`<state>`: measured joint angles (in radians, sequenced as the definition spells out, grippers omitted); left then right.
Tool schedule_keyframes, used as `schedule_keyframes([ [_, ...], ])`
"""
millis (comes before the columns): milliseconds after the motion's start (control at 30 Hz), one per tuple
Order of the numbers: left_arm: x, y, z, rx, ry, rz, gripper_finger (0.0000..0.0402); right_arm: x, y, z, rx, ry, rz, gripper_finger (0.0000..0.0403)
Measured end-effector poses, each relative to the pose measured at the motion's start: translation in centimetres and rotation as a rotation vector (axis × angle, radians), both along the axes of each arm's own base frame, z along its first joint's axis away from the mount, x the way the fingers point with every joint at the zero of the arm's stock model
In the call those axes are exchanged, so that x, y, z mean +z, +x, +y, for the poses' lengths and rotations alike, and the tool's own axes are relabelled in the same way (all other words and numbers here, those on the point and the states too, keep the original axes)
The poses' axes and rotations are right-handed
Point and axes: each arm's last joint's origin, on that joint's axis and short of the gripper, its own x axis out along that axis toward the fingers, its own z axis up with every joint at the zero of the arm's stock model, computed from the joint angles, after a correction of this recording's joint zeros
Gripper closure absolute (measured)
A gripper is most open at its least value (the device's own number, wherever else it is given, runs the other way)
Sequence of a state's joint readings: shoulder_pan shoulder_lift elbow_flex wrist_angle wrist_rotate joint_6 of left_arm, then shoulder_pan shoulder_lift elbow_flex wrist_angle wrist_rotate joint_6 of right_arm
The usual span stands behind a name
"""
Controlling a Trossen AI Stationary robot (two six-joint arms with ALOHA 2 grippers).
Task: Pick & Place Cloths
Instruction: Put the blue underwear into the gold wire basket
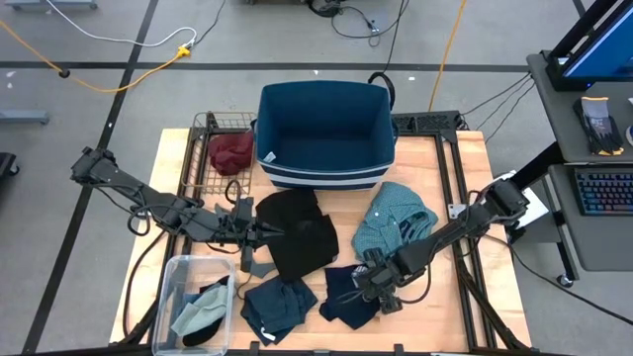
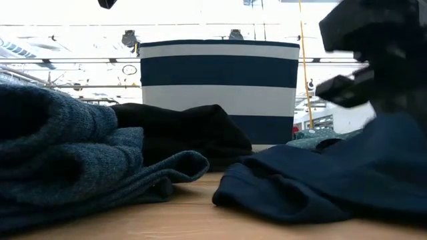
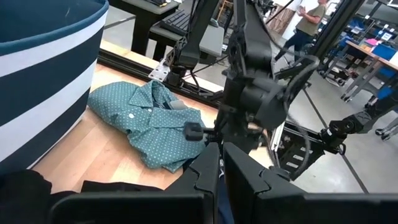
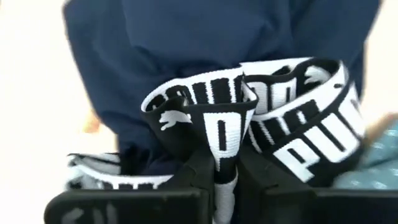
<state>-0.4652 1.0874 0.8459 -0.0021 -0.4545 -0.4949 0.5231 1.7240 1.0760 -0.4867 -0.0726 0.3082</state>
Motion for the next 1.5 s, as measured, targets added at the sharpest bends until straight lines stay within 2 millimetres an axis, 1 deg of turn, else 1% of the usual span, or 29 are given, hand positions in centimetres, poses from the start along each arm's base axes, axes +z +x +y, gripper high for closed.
schedule_keyframes([
  [167,0.0,0.0,0.0,0.001,-0.004,0.002,0.0378,2.7,-0.1,-1.0,-0.045,0.067,-0.065,0.0381],
  [300,0.0,0.0,0.0,0.009,-0.038,0.002,0.0378,5.4,-0.5,-1.9,-0.084,0.124,-0.149,0.0382],
  [567,0.1,0.0,0.0,0.030,-0.141,-0.008,0.0378,12.0,-1.4,-3.5,-0.135,0.303,-0.488,0.0382],
  [667,0.3,0.1,0.0,0.034,-0.173,-0.027,0.0378,14.2,-1.6,-4.1,-0.155,0.340,-0.639,0.0382],
  [767,0.6,0.3,-0.1,0.032,-0.195,-0.068,0.0377,15.8,-1.7,-4.6,-0.143,0.354,-0.763,0.0382],
  [867,1.1,0.5,-0.2,0.023,-0.210,-0.122,0.0377,16.5,-1.6,-4.9,-0.139,0.357,-0.822,0.0382],
  [933,1.4,0.9,-0.3,0.021,-0.214,-0.169,0.0371,16.4,-1.5,-5.2,-0.144,0.347,-0.824,0.0382],
  [1000,1.6,1.3,-0.4,0.011,-0.213,-0.213,0.0357,16.2,-1.2,-5.3,-0.142,0.332,-0.823,0.0382],
  [1100,1.7,2.1,-0.5,0.018,-0.216,-0.273,0.0322,15.7,-0.7,-5.6,-0.148,0.313,-0.814,0.0382],
  [1200,1.1,3.1,-0.4,0.032,-0.215,-0.272,0.0280,15.6,-0.2,-5.7,-0.143,0.290,-0.816,0.0382],
  [1267,0.7,3.7,-0.3,0.035,-0.226,-0.279,0.0251,15.9,0.2,-5.7,-0.150,0.266,-0.833,0.0382],
  [1367,0.3,4.7,-0.1,-0.007,-0.267,-0.290,0.0214,16.5,0.8,-5.8,-0.143,0.207,-0.839,0.0382],
  [1500,-0.2,5.8,0.1,-0.065,-0.307,-0.316,0.0174,17.3,2.0,-5.7,-0.122,0.151,-0.811,0.0382],
])
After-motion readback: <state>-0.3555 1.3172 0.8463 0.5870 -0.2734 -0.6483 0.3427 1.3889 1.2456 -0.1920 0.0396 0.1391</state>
